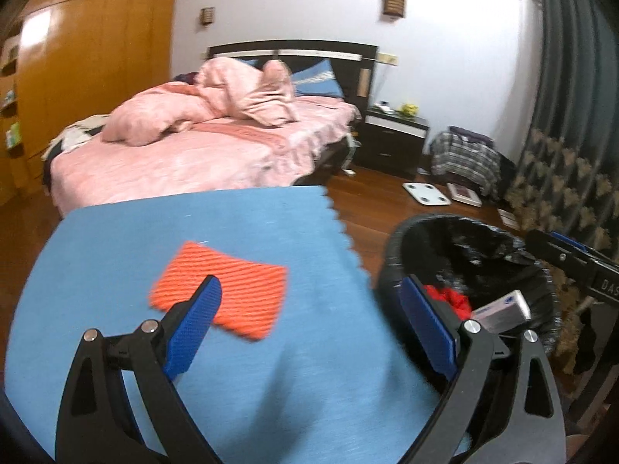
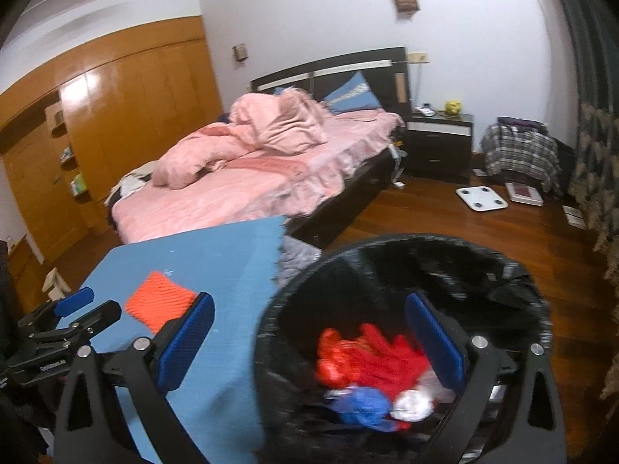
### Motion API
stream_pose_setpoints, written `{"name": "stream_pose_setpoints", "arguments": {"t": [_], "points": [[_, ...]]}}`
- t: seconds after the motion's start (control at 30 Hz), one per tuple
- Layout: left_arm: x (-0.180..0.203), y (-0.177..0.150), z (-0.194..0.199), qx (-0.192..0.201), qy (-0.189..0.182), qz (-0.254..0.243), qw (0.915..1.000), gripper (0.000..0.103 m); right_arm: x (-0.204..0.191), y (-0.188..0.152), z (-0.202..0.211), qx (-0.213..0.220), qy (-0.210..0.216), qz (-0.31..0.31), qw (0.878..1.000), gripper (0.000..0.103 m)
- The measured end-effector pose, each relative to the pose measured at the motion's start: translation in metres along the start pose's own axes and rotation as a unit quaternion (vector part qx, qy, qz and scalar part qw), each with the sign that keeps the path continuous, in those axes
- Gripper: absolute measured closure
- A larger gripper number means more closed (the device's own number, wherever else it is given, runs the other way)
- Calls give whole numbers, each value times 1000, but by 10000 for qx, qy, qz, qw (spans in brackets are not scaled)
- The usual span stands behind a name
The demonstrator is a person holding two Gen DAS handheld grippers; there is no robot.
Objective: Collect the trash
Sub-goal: 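Move both tools back over the orange mesh pad on the table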
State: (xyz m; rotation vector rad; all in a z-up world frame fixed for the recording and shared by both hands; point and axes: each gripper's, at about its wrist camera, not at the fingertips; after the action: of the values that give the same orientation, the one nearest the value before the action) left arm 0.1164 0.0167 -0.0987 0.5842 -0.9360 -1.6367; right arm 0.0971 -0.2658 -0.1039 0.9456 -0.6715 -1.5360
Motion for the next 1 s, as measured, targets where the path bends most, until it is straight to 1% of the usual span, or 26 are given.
{"name": "stream_pose_setpoints", "arguments": {"t": [0.23,0.4,0.6,0.7,1.0], "points": [[-57,-10,5,-25,545,276,9981,12,-53,-3,-30,-140,369,278,9988,6],[-94,-18,1,-121,819,482,9954,12,-83,-8,-54,-278,524,412,9974,6],[-123,-26,-6,-261,983,614,9929,12,-117,-15,-89,-556,686,576,9944,6],[-135,-28,-13,-348,1047,654,9917,12,-127,-17,-103,-677,706,621,9933,6],[-154,-33,-34,-503,1189,771,9886,12,-153,-30,-144,-947,594,861,9900,6]]}}
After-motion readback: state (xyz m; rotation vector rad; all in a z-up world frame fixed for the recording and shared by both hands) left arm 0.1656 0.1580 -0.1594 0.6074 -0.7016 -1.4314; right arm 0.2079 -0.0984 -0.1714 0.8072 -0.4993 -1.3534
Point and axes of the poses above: each gripper's, at about its wrist camera, not at the fingertips, and z roughly against the way its jaws point, x to its right, y to its top, and after that the axes turned 1 degree about z, right-handed
